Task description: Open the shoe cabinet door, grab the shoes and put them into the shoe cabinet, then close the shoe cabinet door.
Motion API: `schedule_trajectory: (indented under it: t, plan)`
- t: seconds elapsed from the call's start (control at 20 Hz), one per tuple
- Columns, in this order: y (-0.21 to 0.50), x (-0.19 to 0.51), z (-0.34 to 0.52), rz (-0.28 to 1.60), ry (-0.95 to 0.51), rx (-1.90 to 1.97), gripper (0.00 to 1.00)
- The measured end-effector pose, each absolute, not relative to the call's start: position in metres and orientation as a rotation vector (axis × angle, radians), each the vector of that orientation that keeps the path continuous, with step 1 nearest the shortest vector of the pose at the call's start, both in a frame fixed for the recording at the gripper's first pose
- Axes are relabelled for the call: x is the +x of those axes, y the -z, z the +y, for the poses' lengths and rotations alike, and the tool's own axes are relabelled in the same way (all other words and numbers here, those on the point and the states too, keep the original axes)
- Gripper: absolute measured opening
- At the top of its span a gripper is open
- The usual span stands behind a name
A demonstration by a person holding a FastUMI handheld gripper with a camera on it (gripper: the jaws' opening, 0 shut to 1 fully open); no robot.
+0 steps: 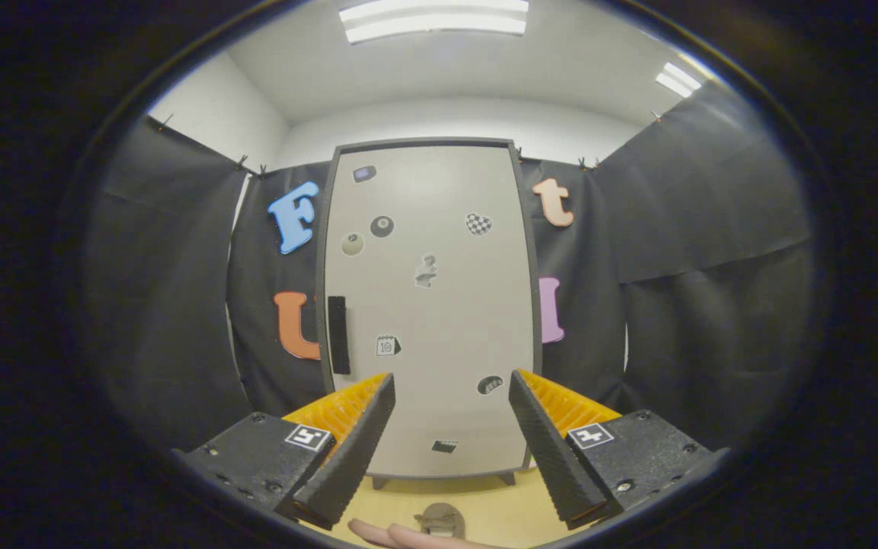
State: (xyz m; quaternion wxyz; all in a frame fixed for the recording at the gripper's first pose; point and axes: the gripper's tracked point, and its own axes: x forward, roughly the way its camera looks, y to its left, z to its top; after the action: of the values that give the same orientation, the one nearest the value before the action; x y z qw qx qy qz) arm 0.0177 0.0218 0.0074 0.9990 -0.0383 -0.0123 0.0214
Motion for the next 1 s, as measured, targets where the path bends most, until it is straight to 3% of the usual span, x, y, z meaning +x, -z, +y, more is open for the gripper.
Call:
schedule_trajectory:
  t: [0.65,1.0]
  plan:
    - [0.011,0.110,0.142,0.068,-0.267,-0.051,0.98]
    - [0.010,0.187,0.184,0.050,-0.246,-0.141,0.96]
